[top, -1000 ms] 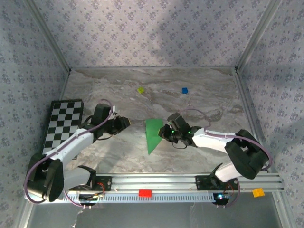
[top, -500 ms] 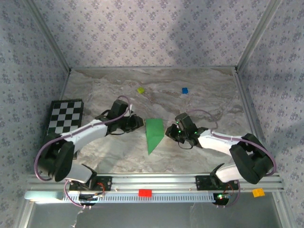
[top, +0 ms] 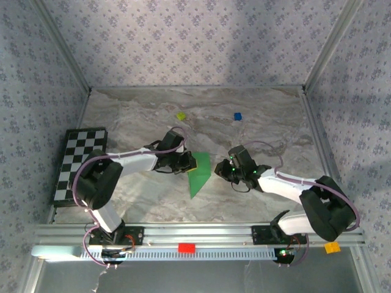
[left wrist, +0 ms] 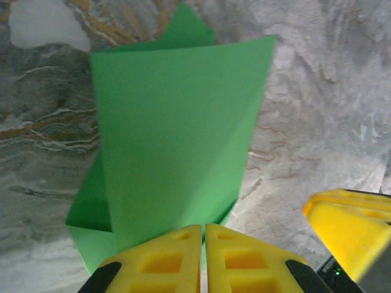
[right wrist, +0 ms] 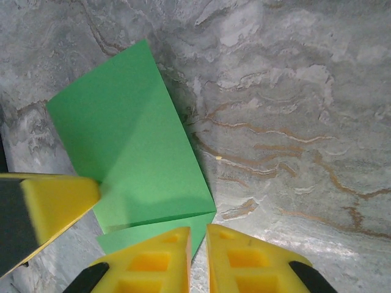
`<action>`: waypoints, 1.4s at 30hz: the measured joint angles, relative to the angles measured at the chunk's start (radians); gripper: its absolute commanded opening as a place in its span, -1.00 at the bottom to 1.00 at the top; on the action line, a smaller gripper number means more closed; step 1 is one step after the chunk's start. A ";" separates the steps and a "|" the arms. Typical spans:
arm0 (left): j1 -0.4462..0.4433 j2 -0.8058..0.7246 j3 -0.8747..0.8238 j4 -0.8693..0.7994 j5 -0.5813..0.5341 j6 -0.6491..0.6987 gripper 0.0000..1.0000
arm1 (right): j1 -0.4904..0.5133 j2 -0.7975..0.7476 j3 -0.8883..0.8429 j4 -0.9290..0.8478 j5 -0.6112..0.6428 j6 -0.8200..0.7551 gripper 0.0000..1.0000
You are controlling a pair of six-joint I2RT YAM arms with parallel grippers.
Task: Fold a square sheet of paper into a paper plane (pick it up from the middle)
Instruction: Fold the wing for the fifth time at the center of the table.
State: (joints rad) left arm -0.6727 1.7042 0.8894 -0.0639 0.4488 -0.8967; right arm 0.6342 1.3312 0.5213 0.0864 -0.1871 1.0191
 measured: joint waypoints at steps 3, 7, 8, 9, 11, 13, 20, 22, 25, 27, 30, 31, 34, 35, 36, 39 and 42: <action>0.000 0.022 -0.007 0.007 -0.006 -0.006 -0.87 | 0.000 -0.010 -0.014 0.012 -0.003 -0.004 -0.66; 0.000 0.022 -0.058 0.033 -0.019 -0.013 -0.89 | 0.000 -0.033 -0.016 0.014 -0.004 -0.018 -0.64; 0.000 0.022 -0.070 0.040 -0.019 -0.014 -0.89 | 0.000 -0.042 -0.016 0.014 -0.003 -0.021 -0.64; 0.000 0.022 -0.086 0.050 -0.017 -0.016 -0.90 | 0.000 -0.052 -0.016 0.014 -0.003 -0.025 -0.63; 0.000 0.020 -0.098 0.073 -0.015 -0.018 -0.90 | -0.001 -0.076 -0.016 0.014 -0.003 -0.030 -0.61; 0.000 0.020 -0.108 0.094 -0.013 -0.019 -0.92 | -0.002 -0.108 -0.016 0.014 0.001 -0.035 -0.52; 0.000 0.011 -0.143 0.158 -0.008 -0.022 -0.92 | -0.018 -0.216 -0.010 -0.019 0.054 -0.064 -0.43; 0.000 0.010 -0.147 0.168 -0.007 -0.022 -0.93 | -0.039 -0.225 -0.005 -0.032 0.052 -0.066 -0.53; 0.000 0.008 -0.151 0.173 -0.008 -0.021 -0.93 | -0.076 -0.224 0.001 -0.039 0.040 -0.063 -0.61; 0.000 0.006 -0.154 0.173 -0.007 -0.021 -0.94 | -0.095 -0.216 0.001 -0.035 0.018 -0.059 -0.63; 0.000 0.004 -0.158 0.176 -0.007 -0.021 -0.94 | -0.104 -0.184 0.006 -0.036 -0.006 -0.059 -0.63; 0.000 0.004 -0.158 0.177 -0.007 -0.021 -0.94 | -0.104 -0.169 0.010 -0.036 -0.016 -0.059 -0.63; 0.000 0.004 -0.159 0.178 -0.007 -0.021 -0.94 | -0.103 -0.120 0.025 -0.039 -0.047 -0.060 -0.63; 0.000 0.003 -0.159 0.178 -0.007 -0.021 -0.94 | -0.102 -0.107 0.030 -0.040 -0.053 -0.060 -0.63; 0.000 0.003 -0.159 0.177 -0.007 -0.021 -0.94 | -0.101 -0.092 0.038 -0.044 -0.062 -0.060 -0.63; 0.000 -0.004 -0.160 0.170 -0.007 -0.021 -0.93 | -0.093 -0.045 0.063 -0.048 -0.085 -0.063 -0.63; 0.000 -0.022 -0.161 0.145 -0.011 -0.016 -0.92 | -0.080 -0.013 0.083 -0.055 -0.106 -0.071 -0.63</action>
State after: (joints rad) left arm -0.6724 1.6821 0.7284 0.0811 0.4381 -0.9127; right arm 0.5541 1.3182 0.6044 0.0315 -0.2932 0.9482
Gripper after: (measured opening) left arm 0.046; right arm 0.186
